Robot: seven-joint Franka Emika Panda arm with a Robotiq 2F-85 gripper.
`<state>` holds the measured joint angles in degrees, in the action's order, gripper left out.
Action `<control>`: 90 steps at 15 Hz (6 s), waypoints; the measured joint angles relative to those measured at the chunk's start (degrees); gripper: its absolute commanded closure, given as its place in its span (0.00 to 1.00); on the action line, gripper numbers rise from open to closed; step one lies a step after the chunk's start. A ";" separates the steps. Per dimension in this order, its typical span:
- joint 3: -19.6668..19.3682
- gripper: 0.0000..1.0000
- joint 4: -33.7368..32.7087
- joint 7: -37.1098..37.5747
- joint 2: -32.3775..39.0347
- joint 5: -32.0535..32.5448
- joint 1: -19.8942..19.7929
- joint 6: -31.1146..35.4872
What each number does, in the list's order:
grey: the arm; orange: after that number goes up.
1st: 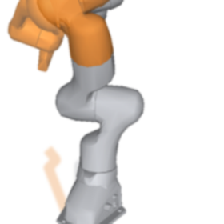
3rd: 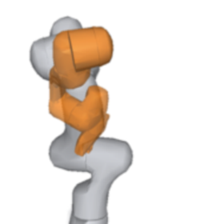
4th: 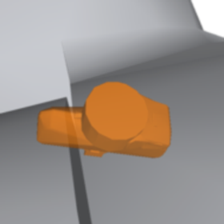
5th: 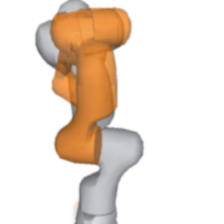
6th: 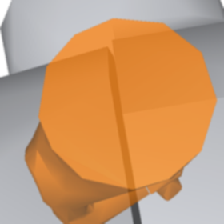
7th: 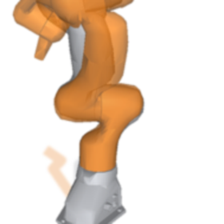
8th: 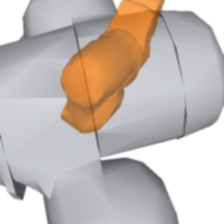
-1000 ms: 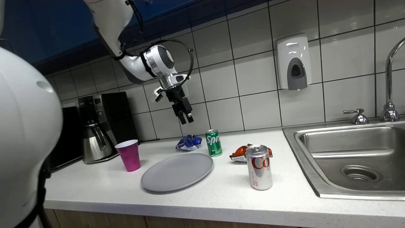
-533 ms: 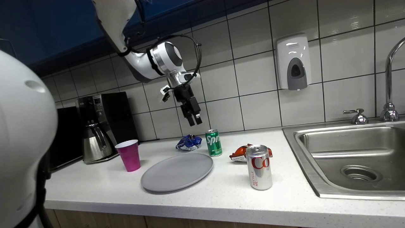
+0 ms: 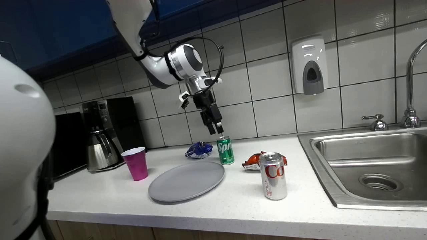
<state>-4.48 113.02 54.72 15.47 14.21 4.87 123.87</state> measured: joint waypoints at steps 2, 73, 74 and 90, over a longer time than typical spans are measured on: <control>0.03 0.00 0.08 -0.09 0.02 0.13 0.05 0.15; -0.19 0.62 3.97 -2.00 0.89 -4.67 5.58 13.21; 0.10 0.62 4.20 -1.47 0.76 -4.51 5.95 13.21; 3.93 0.62 6.85 6.48 -0.32 -3.56 9.37 13.85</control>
<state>-0.55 119.87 61.20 15.15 10.65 14.24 137.72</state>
